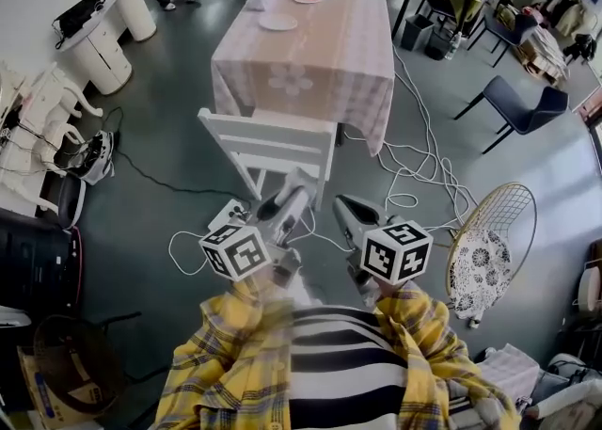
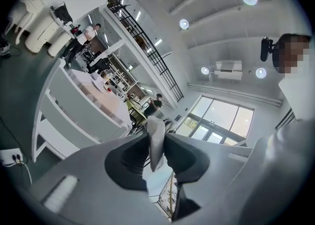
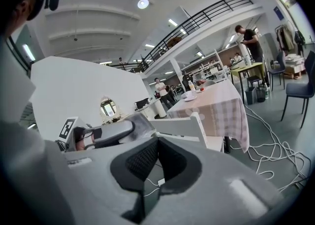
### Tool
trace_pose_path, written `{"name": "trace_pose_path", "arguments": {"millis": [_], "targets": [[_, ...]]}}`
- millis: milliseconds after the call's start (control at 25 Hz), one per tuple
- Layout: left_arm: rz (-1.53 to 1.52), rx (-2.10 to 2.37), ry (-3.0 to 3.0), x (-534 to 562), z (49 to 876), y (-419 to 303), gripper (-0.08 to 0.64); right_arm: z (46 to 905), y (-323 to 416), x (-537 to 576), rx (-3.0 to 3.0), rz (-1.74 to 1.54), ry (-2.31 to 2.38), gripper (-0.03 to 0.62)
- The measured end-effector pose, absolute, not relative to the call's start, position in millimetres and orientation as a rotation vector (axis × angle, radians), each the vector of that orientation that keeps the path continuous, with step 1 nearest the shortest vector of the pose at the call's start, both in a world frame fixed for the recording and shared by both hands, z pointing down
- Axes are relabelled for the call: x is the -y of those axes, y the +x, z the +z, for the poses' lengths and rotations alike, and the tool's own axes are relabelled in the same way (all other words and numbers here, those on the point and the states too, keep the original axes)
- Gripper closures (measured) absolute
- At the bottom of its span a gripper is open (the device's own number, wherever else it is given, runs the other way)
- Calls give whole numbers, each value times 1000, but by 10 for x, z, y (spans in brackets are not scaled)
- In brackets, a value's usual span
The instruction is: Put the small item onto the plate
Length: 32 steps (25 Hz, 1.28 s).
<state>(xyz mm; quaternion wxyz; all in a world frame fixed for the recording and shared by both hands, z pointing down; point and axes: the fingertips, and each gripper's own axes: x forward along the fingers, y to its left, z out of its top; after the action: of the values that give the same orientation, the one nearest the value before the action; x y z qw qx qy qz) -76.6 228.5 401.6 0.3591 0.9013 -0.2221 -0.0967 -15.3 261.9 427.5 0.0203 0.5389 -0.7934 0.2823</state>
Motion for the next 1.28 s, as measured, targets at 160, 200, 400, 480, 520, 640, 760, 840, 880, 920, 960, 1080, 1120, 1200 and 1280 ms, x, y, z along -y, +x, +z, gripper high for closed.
{"name": "trace_pose_path", "arguments": {"millis": [160,200,400,480,520,640,760,840,880,920,960,1080,1120,1200,1280], "targets": [[-253,528,2320,-2006,3956,-689,472,4225,-126,-2306,2457,855,1659,597],[-257,520,2317,-1924,3938,-679,472,4198,-119,-2209,2457,843,1657,597],[-283,502,2288,-1469,3873,-692,474,4022,-134,-1674,2488,817,1654,597],[-295,493,2273,-1278,3844,-700,472,3946,-151,-1451,2503,811,1653,597],[-297,488,2269,-1181,3826,-702,472,3913,-160,-1341,2504,800,1652,597],[-300,475,2281,-895,3748,-705,474,3833,-189,-1024,2503,760,1648,597],[-305,466,2290,-628,3679,-718,474,3784,-230,-756,2521,767,1632,597],[-309,457,2285,-446,3661,-732,472,3775,-253,-579,2527,778,1622,597],[-309,452,2281,-355,3660,-741,474,3776,-258,-490,2524,776,1621,597],[-308,448,2277,-269,3664,-750,472,3779,-259,-406,2519,771,1624,597],[-304,445,2274,-187,3672,-757,474,3782,-255,-328,2513,768,1627,597],[-299,440,2272,64,3668,-753,473,3743,-189,-100,2491,748,1660,597],[-303,436,2269,140,3652,-738,472,3722,-152,-34,2480,741,1676,597],[-314,422,2257,232,3641,-699,472,3714,-82,51,2457,737,1699,597],[-316,414,2250,295,3652,-665,472,3731,-24,124,2435,732,1707,597]]}}
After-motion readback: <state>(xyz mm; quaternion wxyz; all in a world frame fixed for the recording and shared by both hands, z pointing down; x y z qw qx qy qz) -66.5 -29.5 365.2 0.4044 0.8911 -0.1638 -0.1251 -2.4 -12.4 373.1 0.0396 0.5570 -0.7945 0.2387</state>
